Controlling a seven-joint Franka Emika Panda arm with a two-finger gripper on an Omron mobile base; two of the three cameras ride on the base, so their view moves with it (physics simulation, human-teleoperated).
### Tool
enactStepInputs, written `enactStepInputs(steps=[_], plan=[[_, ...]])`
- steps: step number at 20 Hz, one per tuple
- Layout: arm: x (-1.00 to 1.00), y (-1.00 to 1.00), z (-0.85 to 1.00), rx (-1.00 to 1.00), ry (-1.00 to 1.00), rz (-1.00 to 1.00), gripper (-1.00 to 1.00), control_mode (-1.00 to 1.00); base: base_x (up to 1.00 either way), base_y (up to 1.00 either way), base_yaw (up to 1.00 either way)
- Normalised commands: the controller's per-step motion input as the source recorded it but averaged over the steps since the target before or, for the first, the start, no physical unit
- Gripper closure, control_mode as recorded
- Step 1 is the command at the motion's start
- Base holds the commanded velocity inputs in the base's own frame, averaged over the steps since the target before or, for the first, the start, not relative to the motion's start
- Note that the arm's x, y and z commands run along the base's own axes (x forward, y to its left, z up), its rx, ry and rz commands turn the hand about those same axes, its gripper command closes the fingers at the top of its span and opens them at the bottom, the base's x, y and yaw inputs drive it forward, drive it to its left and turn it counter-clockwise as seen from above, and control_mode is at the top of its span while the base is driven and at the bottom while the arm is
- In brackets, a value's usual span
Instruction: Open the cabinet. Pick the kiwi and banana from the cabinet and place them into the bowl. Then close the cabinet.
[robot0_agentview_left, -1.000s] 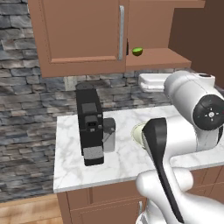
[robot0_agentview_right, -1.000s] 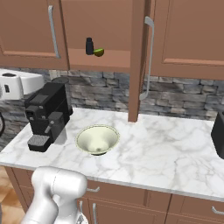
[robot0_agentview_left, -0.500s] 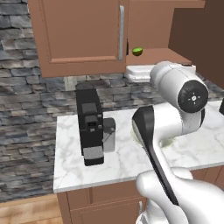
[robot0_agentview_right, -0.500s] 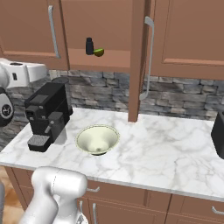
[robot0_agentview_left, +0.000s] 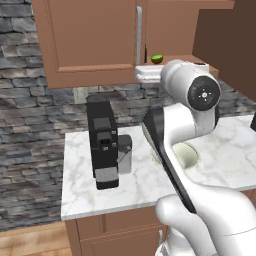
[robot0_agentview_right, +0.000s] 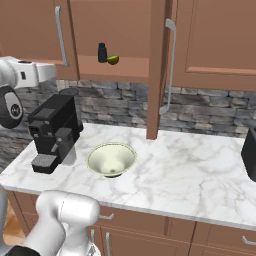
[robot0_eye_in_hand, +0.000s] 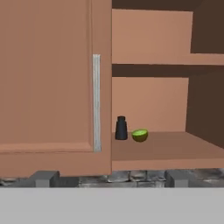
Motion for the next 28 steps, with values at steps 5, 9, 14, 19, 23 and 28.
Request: enactStepInputs(steps=[5, 9, 14, 19, 23, 28], plan=[[0.39, 0.0, 0.04, 0.0, 0.01, 0.0, -1.0, -1.0, 0.0, 0.0, 0.0], [0.44, 0.0, 0.0, 0.0, 0.04, 0.02, -1.0, -1.0, 0.0, 0.0, 0.0], [0.42, 0.0, 0.02, 0.0, 0.05, 0.02, -1.0, -1.0, 0.0, 0.0, 0.0], [0.37, 0.14, 0.0, 0.0, 0.07, 0.02, -1.0, -1.0, 0.0, 0.0, 0.0], [0.3, 0.19, 0.0, 0.0, 0.1, 0.02, -1.0, -1.0, 0.0, 0.0, 0.0], [0.36, 0.13, 0.01, 0.0, 0.1, 0.01, -1.0, -1.0, 0.0, 0.0, 0.0]])
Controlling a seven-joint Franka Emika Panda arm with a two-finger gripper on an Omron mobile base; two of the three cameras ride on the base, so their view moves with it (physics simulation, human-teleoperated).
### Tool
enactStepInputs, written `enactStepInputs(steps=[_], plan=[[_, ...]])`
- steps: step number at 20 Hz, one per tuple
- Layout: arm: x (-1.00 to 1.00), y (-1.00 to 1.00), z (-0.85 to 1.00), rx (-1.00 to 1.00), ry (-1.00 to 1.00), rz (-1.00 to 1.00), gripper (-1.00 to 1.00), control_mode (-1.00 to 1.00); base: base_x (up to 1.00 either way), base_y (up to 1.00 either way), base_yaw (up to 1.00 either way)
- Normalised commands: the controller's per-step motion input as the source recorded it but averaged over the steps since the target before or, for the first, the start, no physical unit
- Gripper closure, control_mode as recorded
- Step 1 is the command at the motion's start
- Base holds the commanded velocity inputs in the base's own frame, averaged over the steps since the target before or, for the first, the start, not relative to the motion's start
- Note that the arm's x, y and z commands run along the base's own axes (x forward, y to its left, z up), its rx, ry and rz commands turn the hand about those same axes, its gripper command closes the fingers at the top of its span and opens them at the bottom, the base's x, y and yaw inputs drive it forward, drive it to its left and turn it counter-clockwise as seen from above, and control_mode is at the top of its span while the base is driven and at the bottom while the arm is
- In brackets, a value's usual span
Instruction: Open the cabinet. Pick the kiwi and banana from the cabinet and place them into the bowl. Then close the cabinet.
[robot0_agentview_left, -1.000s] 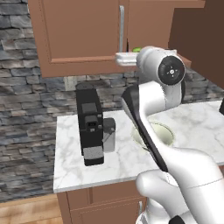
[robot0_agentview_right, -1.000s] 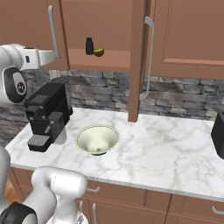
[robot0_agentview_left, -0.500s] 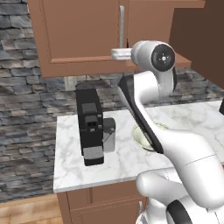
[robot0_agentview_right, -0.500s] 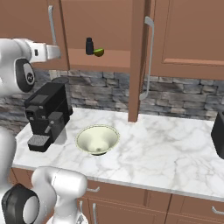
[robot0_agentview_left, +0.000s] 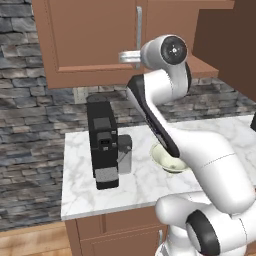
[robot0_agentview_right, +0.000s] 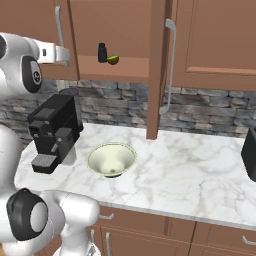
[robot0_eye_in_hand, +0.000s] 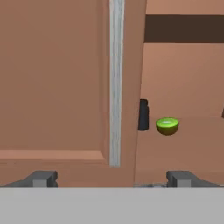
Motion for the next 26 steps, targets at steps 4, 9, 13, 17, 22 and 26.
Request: enactStepInputs(steps=[4, 9, 13, 17, 22, 26], plan=[[0.49, 0.01, 0.0, 0.0, 0.09, 0.0, -1.0, -1.0, 0.0, 0.0, 0.0], [0.58, 0.0, 0.0, 0.0, 0.06, 0.0, -1.0, -1.0, 0.0, 0.0, 0.0], [0.55, 0.02, 0.0, 0.0, 0.03, 0.0, -1.0, -1.0, 0.0, 0.0, 0.0], [0.55, 0.02, -0.01, 0.0, 0.01, 0.0, -1.0, -1.0, 0.0, 0.0, 0.0], [0.52, 0.08, -0.12, 0.0, 0.0, 0.0, -1.0, -1.0, 0.0, 0.0, 0.0], [0.44, 0.04, -0.11, 0.0, 0.0, 0.0, -1.0, -1.0, 0.0, 0.0, 0.0]])
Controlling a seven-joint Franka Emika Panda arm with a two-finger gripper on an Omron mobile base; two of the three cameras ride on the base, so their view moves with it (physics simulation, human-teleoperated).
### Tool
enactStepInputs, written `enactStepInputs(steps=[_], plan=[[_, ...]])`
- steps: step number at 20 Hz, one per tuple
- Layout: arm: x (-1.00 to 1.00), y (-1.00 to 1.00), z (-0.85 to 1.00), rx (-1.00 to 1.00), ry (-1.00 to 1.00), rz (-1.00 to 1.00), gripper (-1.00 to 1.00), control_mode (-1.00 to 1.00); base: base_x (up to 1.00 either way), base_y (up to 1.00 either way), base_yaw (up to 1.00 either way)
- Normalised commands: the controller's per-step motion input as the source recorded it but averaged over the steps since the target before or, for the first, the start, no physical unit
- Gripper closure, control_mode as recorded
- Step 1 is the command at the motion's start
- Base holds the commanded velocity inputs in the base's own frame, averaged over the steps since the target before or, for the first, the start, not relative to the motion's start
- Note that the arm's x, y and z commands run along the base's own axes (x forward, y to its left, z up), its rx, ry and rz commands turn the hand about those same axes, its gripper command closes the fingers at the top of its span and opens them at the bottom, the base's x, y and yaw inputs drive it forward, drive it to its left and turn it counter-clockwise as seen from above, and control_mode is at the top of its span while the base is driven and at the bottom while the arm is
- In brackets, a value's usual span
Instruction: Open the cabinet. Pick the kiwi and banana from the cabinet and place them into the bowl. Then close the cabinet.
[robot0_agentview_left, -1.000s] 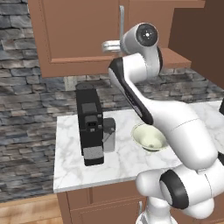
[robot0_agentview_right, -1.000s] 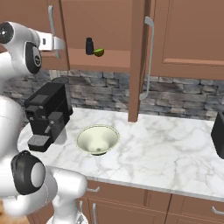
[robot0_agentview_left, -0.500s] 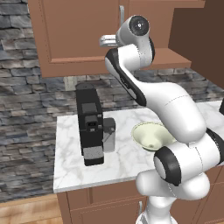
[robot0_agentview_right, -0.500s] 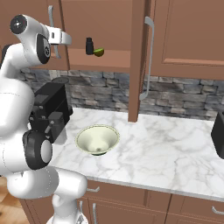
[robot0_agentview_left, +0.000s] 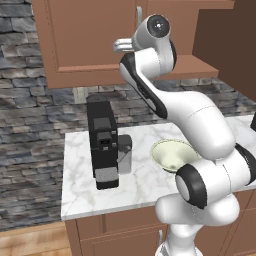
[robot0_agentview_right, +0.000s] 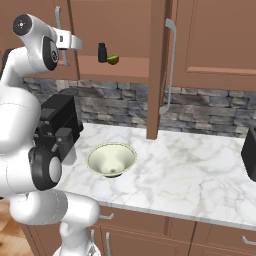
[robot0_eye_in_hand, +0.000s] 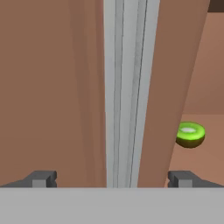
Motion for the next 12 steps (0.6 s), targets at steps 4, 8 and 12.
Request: enactStepInputs(steps=[4, 8, 12], plan=[[0.37, 0.02, -0.14, 0.0, 0.0, 0.0, 1.0, -1.0, 0.0, 0.0, 0.0], [0.39, 0.01, -0.15, 0.0, 0.0, 0.0, 1.0, -1.0, 0.0, 0.0, 0.0], [0.39, 0.0, -0.11, 0.0, 0.0, 0.0, 1.0, -1.0, 0.0, 0.0, 0.0]])
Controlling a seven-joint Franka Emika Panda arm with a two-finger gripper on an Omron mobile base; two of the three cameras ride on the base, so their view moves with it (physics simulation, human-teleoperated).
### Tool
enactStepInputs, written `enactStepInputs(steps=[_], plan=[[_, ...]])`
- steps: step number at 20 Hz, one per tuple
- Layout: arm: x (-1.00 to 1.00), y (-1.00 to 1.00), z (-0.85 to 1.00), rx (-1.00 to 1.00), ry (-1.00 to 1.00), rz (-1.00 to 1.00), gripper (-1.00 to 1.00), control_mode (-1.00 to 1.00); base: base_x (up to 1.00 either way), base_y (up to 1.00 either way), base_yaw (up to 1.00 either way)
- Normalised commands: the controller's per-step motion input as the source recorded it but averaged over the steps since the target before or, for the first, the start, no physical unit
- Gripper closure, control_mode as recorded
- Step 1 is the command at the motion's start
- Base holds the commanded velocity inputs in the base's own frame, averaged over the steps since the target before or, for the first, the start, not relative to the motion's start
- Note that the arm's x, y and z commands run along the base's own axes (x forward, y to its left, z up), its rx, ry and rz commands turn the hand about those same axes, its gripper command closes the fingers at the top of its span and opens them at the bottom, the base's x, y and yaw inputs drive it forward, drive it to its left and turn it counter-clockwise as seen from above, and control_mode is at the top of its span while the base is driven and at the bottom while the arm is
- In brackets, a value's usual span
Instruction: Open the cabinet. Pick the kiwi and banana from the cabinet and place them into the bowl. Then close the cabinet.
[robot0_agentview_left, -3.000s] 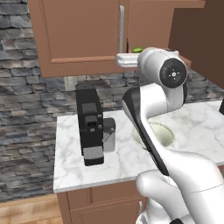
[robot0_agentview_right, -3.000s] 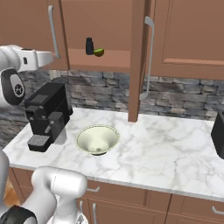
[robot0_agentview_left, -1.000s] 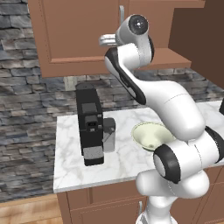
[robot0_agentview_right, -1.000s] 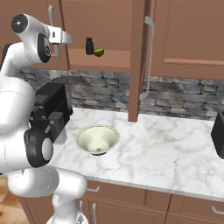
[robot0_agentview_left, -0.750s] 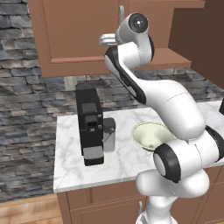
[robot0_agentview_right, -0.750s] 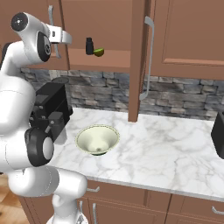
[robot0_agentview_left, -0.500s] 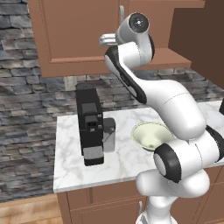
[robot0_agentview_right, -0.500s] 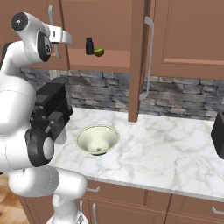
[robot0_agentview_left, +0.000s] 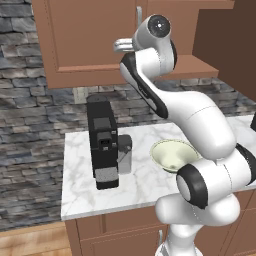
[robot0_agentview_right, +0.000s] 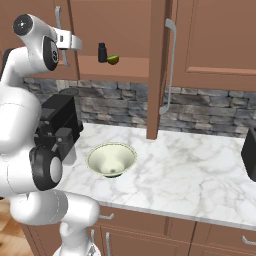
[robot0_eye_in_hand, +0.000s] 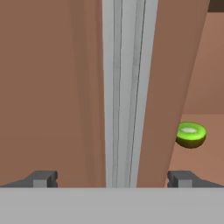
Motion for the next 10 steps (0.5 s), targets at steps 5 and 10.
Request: enactStepInputs(steps=[5, 10], plan=[[0.14, 0.0, -0.04, 0.0, 0.0, -0.02, 1.0, -1.0, 0.0, 0.0, 0.0], [0.0, 0.04, 0.0, 0.0, 0.0, -0.1, 1.0, -1.0, 0.0, 0.0, 0.0]])
